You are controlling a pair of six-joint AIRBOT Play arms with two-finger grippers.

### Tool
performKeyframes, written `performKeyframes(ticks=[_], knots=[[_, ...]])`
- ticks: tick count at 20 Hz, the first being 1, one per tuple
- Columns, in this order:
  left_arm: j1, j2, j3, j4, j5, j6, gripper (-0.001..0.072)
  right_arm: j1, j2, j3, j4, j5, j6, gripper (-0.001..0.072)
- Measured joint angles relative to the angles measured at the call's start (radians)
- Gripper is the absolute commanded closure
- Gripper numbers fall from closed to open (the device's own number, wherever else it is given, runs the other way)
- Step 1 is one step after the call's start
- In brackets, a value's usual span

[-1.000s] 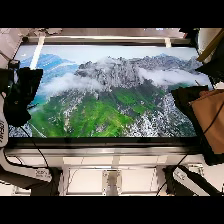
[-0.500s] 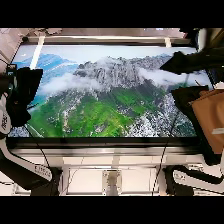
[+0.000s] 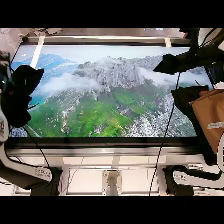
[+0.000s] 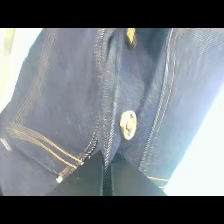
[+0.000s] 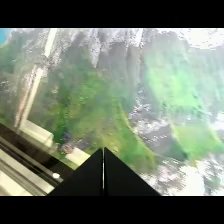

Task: Fold the clothes and pants, and hang the long-sleeved shirts on hangers.

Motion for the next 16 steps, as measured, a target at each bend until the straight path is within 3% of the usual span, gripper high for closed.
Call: performKeyframes(ticks=[3, 6, 10, 12, 13, 14, 15, 16], knots=[[-0.079, 0.141, 0.013, -0.201, -0.068, 0.000, 0.0681, -0.053, -0.002, 0.103, -0.080, 0.120, 0.000, 0.0702], [-0.208, 0.215, 0.011, -0.426, -0.206, 0.053, 0.0680, -0.120, -0.002, 0.179, -0.148, 0.211, 0.000, 0.0702], [-0.453, 0.222, -0.093, -0.580, -0.356, 0.121, 0.0680, -0.182, -0.001, 0.204, -0.185, 0.262, -0.009, 0.0700], [-0.588, 0.198, -0.192, -0.613, -0.365, 0.138, 0.0680, -0.193, -0.002, 0.195, -0.192, 0.272, -0.023, 0.0611], [-0.646, 0.178, -0.238, -0.623, -0.358, 0.145, 0.0651, -0.196, -0.004, 0.190, -0.193, 0.272, -0.029, 0.0494], [-0.698, 0.154, -0.276, -0.629, -0.345, 0.147, 0.0436, -0.198, -0.008, 0.185, -0.193, 0.273, -0.034, 0.0433], [-0.747, 0.124, -0.307, -0.633, -0.339, 0.149, 0.0166, -0.200, -0.015, 0.182, -0.193, 0.272, -0.036, 0.0433], [-0.787, 0.096, -0.327, -0.639, -0.336, 0.151, 0.0146, -0.202, -0.024, 0.179, -0.193, 0.267, -0.039, 0.0433]])
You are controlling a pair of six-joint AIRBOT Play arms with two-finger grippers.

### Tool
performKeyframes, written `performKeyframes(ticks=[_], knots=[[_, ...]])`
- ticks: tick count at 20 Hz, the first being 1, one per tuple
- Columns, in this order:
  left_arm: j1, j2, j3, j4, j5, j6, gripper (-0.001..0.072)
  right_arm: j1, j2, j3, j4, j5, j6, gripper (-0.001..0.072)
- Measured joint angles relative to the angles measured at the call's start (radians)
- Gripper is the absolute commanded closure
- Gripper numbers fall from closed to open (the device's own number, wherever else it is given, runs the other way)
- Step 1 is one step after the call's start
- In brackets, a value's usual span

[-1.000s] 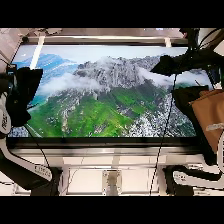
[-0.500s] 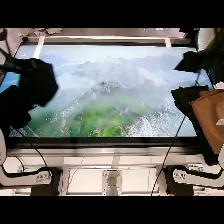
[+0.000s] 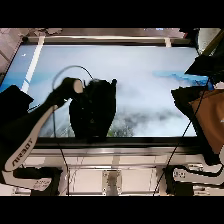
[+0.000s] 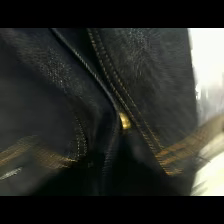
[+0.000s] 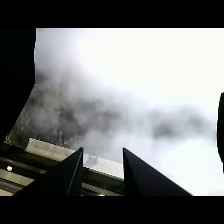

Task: Fold the clothes and pants, and hang the long-sleeved shirts on hangers.

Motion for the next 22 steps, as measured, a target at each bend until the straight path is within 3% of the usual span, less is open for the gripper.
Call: performKeyframes(ticks=[4, 7, 10, 11, 15, 22], knots=[[-0.040, -0.014, 0.000, 0.021, -0.006, -0.004, 0.0147, -0.002, -0.050, -0.004, 0.045, -0.012, -0.005, 0.0433], [0.048, 0.095, 0.008, 0.160, -0.018, -0.071, 0.0147, -0.003, -0.097, -0.006, 0.079, -0.019, -0.009, 0.0433], [0.198, 0.220, -0.066, 0.237, -0.031, -0.138, 0.0147, 0.012, -0.139, -0.014, 0.097, -0.044, -0.011, 0.0296], [0.248, 0.257, -0.119, 0.236, -0.034, -0.147, 0.0147, 0.027, -0.150, -0.027, 0.103, -0.063, -0.011, 0.0296], [0.393, 0.366, -0.397, 0.132, -0.021, -0.157, 0.0147, 0.123, -0.173, -0.123, 0.116, -0.179, -0.037, 0.0296], [0.449, 0.411, -0.639, -0.101, 0.085, -0.101, 0.0147, 0.235, -0.182, -0.220, 0.119, -0.317, -0.084, 0.0296]])
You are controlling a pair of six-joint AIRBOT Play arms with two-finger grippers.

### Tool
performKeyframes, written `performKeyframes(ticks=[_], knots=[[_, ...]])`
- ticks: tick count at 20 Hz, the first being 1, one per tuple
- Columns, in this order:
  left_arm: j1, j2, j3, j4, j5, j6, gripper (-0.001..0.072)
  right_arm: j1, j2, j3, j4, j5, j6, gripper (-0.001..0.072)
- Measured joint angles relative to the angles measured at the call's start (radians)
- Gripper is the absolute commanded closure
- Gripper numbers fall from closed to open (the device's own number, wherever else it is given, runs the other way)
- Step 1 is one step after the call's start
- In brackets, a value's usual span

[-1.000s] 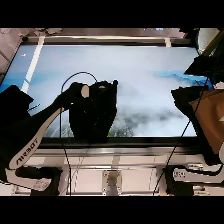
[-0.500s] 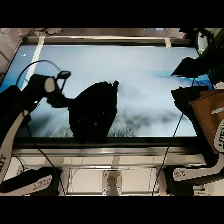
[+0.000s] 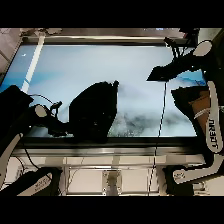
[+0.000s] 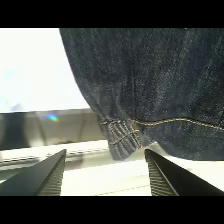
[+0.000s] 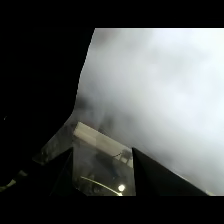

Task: Fold the clothes and pants, and hang the long-sleeved shirts on hangers.

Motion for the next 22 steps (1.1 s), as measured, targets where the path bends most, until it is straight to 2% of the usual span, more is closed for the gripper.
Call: performKeyframes(ticks=[7, 8, 10, 12, 17, 22], knots=[[0.008, -0.020, -0.080, -0.116, 0.115, 0.014, 0.0150, 0.015, 0.000, -0.011, -0.003, -0.014, -0.007, 0.0296], [0.008, -0.033, -0.085, -0.140, 0.121, 0.016, 0.0177, 0.016, 0.000, -0.012, -0.004, -0.016, -0.008, 0.0296], [0.008, -0.058, -0.094, -0.192, 0.138, 0.031, 0.0318, 0.016, 0.000, -0.012, -0.004, -0.016, -0.008, 0.0297], [0.008, -0.072, -0.100, -0.251, 0.186, 0.069, 0.0679, 0.016, 0.000, -0.012, -0.005, -0.017, -0.008, 0.0297], [0.044, -0.081, -0.046, -0.329, 0.261, 0.146, 0.0682, 0.018, 0.000, -0.012, -0.015, -0.022, -0.008, 0.0297], [0.184, -0.085, 0.144, -0.225, 0.267, 0.157, 0.0671, 0.068, -0.003, -0.043, -0.016, -0.079, -0.008, 0.0296]])
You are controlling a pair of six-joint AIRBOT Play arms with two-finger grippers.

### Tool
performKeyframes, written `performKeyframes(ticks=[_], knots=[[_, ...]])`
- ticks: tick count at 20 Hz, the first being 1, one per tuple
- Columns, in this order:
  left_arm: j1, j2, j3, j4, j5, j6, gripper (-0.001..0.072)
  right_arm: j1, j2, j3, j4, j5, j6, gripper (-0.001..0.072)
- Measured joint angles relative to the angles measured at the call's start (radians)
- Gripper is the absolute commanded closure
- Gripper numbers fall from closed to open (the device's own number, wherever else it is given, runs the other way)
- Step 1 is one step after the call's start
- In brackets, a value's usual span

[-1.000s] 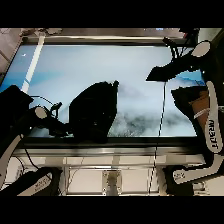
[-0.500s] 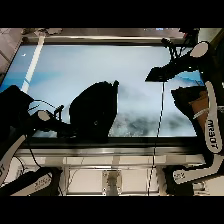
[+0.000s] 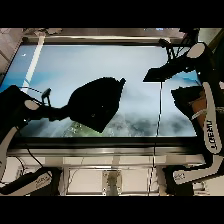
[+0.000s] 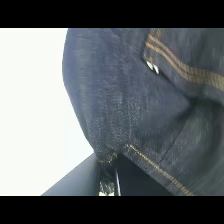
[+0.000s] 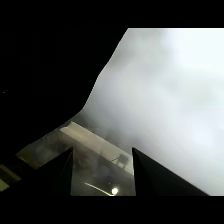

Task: Fold the clothes and pants, and hang the long-sleeved shirts on hangers.

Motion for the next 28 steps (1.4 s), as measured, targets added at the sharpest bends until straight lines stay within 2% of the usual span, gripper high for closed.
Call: performKeyframes(ticks=[1, 2, 3, 4, 7, 10, 13, 15, 17, 21, 28], knots=[[0.025, -0.004, 0.038, 0.021, -0.001, 0.000, 0.0603, 0.018, -0.007, -0.013, 0.000, -0.027, 0.000, 0.0296], [0.045, -0.008, 0.074, 0.036, -0.001, 0.000, 0.0219, 0.037, -0.020, -0.024, 0.000, -0.053, 0.000, 0.0295], [0.062, -0.014, 0.109, 0.051, 0.000, 0.000, 0.0010, 0.055, -0.035, -0.032, 0.000, -0.072, 0.000, 0.0285], [0.073, -0.020, 0.144, 0.061, 0.003, 0.006, 0.0009, 0.073, -0.055, -0.037, 0.001, -0.086, 0.000, 0.0263], [0.097, -0.023, 0.239, 0.080, -0.005, 0.015, 0.0011, 0.106, -0.105, -0.046, 0.001, -0.107, 0.000, 0.0263], [0.113, 0.018, 0.268, 0.089, -0.077, 0.011, 0.0015, 0.092, -0.126, -0.048, -0.006, -0.115, 0.000, 0.0264], [0.107, 0.110, 0.113, 0.067, -0.183, -0.003, 0.0015, 0.043, -0.135, -0.048, 0.006, -0.100, 0.004, 0.0264], [0.082, 0.202, -0.072, -0.058, -0.180, 0.012, 0.0016, 0.016, -0.137, -0.048, 0.025, -0.085, 0.006, 0.0264], [0.029, 0.288, -0.254, -0.201, -0.120, 0.039, 0.0016, 0.002, -0.138, -0.048, 0.040, -0.072, 0.007, 0.0264], [-0.158, 0.378, -0.499, -0.377, 0.060, 0.068, 0.0016, -0.005, -0.139, -0.048, 0.050, -0.065, 0.007, 0.0264], [-0.479, 0.303, -0.579, -0.555, 0.407, 0.082, 0.0023, -0.006, -0.139, -0.048, 0.055, -0.057, 0.002, 0.0265]])
